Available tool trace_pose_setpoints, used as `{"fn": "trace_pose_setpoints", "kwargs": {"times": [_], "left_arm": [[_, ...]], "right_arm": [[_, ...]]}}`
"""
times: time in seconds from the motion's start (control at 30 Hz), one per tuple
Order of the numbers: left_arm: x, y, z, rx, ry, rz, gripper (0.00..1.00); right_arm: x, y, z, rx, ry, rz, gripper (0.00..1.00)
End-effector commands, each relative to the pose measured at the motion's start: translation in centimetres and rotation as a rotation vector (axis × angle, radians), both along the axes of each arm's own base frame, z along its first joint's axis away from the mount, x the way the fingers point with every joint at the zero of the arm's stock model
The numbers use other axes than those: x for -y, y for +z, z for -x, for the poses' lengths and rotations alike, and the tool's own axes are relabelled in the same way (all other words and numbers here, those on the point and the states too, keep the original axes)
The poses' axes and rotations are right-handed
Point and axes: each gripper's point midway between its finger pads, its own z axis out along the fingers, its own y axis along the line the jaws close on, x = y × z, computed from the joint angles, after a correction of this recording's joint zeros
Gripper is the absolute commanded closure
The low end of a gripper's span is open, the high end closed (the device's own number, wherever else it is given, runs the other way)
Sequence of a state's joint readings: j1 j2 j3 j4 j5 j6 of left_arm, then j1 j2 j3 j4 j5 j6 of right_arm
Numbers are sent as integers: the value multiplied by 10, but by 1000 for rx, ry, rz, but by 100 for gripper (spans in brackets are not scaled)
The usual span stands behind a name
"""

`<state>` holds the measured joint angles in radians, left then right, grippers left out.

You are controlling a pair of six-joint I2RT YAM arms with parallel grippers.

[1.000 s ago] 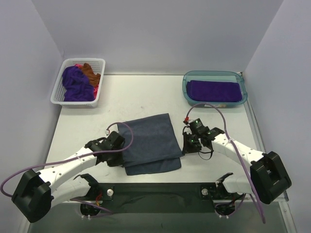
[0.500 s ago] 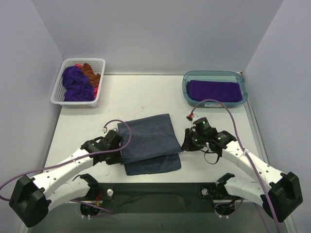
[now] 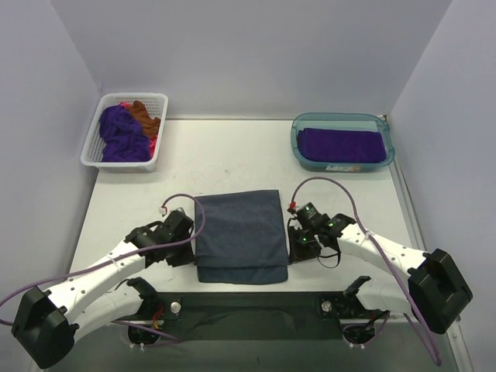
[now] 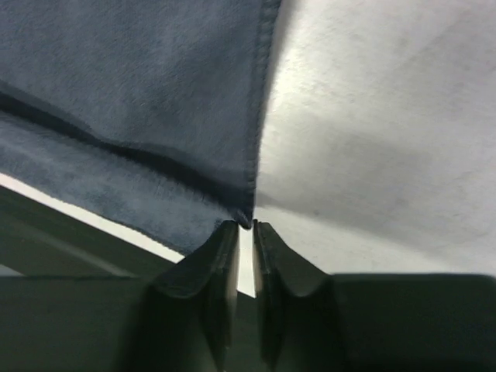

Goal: Fold and stack the towels
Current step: Fold the towel

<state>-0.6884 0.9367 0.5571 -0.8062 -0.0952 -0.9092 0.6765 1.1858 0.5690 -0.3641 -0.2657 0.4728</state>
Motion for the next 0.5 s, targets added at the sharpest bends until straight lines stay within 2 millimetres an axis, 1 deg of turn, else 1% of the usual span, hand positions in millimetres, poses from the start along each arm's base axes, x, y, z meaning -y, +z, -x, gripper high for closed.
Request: {"fn": "trace_pose_setpoints", "kwargs": {"times": [0.0,0.03,0.07,0.1,0.13,0.2,0.23,0.27,0.3,0.33,0.37,0.4,0.43,0.47], "left_arm": [[-2,7,6,-1,19,19,66],[-2,11,8,3,18,31,65],[0,16,9,6,13,51,62],[1,19,10,12,13,62,50],[0,24,12,23,11,77,46],[1,32,13,41,8,98,39],[0,37,13,55,8,110,31],[-1,41,12,71,9,110,27],[0,50,7,100,7,119,24],[0,54,4,115,10,114,19],[-4,59,-4,147,27,92,18],[-3,69,-12,182,23,85,18],[-1,69,-21,188,22,59,18],[-3,73,-31,215,29,31,20]], "right_arm": [[-3,6,16,-30,46,-21,81],[-10,10,25,-50,85,-59,73],[-14,15,28,-44,104,-89,68],[-15,15,35,-60,121,-102,60],[-18,18,44,-84,151,-127,58],[-18,21,55,-114,185,-143,56],[-19,24,57,-112,194,-153,56],[-18,26,57,-102,194,-153,56],[-18,28,54,-80,187,-153,56],[-19,36,45,-28,184,-159,56],[-14,37,31,37,161,-118,56],[-11,40,19,94,161,-86,56],[-13,49,4,147,152,-71,56],[-7,52,-10,188,132,-34,57]]}}
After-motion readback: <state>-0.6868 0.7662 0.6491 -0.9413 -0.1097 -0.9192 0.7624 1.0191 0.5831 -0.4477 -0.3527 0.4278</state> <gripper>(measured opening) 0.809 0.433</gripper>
